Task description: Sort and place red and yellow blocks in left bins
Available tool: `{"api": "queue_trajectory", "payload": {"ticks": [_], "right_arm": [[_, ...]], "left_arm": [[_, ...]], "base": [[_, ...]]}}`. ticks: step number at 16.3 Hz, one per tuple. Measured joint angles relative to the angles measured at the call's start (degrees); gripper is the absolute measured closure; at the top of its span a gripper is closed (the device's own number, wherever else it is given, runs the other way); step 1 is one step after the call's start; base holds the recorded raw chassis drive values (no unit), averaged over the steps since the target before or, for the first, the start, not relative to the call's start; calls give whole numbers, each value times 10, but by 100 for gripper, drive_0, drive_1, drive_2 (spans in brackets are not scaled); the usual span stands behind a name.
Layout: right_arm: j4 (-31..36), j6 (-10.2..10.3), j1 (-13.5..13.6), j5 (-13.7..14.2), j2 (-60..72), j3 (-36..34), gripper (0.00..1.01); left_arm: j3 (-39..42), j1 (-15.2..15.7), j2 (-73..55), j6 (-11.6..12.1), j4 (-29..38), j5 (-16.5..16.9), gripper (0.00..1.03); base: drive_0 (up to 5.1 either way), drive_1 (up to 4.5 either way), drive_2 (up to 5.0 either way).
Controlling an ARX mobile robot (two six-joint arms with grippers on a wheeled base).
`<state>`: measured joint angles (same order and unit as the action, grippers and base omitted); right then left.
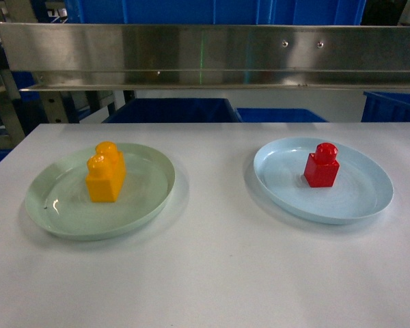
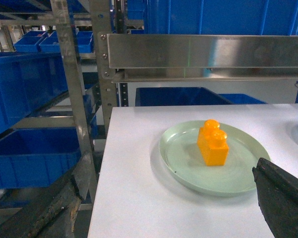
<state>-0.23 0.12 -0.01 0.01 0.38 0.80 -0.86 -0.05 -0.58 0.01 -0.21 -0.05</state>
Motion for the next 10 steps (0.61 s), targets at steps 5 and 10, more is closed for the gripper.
{"api": "queue_trajectory", "payload": {"ticks": [5,10], "right_arm": [[0,0,0,0,0,0,3],[144,0,10,-10,173,52,3]], "left_arm": [[0,0,0,0,0,0,5],[-60,17,-144,-33,65,31,5]], "base": [[0,0,0],[0,0,0]]}}
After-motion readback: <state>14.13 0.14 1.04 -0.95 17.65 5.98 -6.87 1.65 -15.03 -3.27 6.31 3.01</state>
